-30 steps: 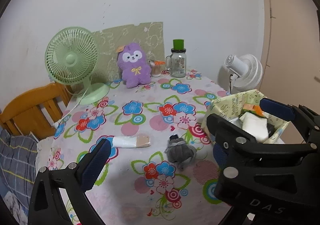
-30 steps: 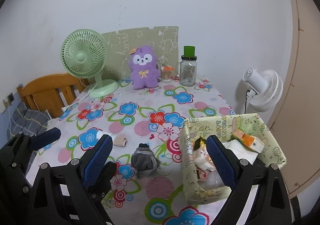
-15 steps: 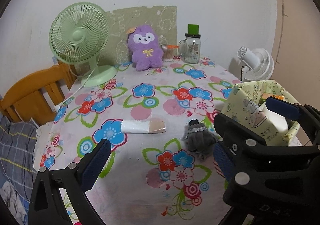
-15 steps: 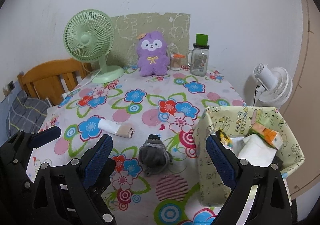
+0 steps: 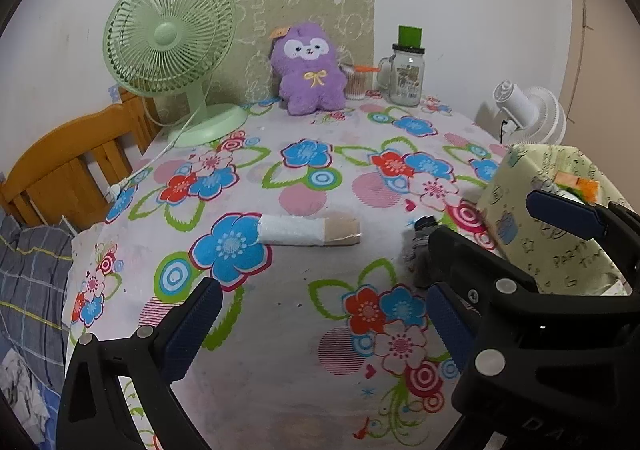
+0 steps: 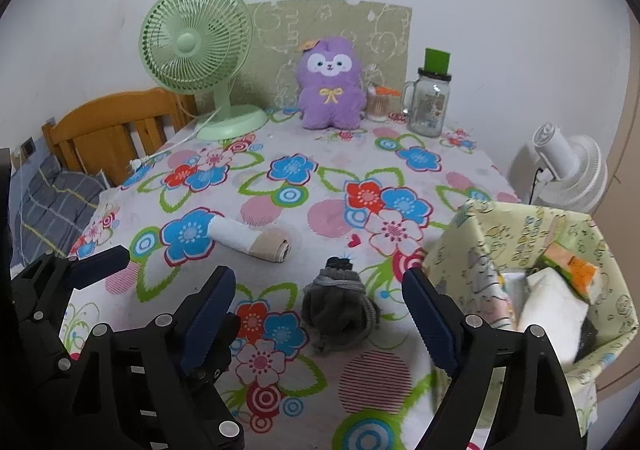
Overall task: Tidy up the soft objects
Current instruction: 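Grasp the gray sock with the right tool while the left tool approaches the white roll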
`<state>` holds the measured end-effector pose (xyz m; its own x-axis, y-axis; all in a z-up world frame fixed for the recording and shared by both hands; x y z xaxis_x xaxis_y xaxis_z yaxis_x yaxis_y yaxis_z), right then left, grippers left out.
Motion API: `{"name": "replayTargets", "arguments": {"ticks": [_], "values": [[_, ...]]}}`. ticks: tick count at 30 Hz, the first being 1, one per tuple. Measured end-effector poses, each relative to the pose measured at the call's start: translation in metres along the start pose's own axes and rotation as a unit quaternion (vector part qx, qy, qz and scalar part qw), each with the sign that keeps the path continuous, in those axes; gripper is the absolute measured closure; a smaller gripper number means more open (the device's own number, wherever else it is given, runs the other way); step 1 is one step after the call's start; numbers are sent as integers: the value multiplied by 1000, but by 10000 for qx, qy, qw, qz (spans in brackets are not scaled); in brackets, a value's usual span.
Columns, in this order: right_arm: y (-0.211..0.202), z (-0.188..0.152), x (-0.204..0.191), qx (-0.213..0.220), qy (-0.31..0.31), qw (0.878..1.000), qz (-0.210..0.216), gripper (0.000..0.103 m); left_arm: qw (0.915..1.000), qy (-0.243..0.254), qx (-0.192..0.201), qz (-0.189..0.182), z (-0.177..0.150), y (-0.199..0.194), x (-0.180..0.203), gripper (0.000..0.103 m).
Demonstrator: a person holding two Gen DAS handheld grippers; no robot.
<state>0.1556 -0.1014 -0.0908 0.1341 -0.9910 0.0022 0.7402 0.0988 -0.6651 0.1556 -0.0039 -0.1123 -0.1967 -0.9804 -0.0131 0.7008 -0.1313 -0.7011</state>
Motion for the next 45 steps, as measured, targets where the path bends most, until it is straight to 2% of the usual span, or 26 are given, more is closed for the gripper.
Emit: {"name": "replayTargets", "arguments": {"ticks": [13,18,22,24,26,28,34,45], "values": [[48,-14,4,-528,113,9985,-50,22,9992,86,-336,183,-10,36,-8,1],[63,-18,8,-691,183,9974,-79,24,9989,103,-444,126,-11,48,-7,1],[75,-23,10,-879,198,9959,-64,34,9983,127,-565,118,-13,57,-6,1],[79,-25,10,-952,214,9952,-51,35,9979,147,-623,131,-14,61,-6,1],[81,-26,10,-950,188,9953,-81,36,9976,143,-660,129,-15,64,-5,1],[82,-26,10,-975,155,9951,-83,46,9975,135,-679,114,-15,65,-5,1],[84,-24,9,-958,32,9953,-107,54,9971,165,-741,93,-14,69,-3,1],[82,0,10,-794,85,9968,-92,56,9977,58,-669,134,7,72,-10,1]]}}
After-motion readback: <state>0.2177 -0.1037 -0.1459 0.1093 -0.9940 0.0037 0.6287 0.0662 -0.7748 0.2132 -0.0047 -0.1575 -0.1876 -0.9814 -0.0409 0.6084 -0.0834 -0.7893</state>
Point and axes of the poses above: each gripper's, at about its wrist camera, not at the fingertips, and y roughly the way its jaws point, x to its right, z to its top, the point moved 6 cm from there along y, roughly the way its jaws point, and after that the axes turned 1 degree about -z, right-handed, at the moved point
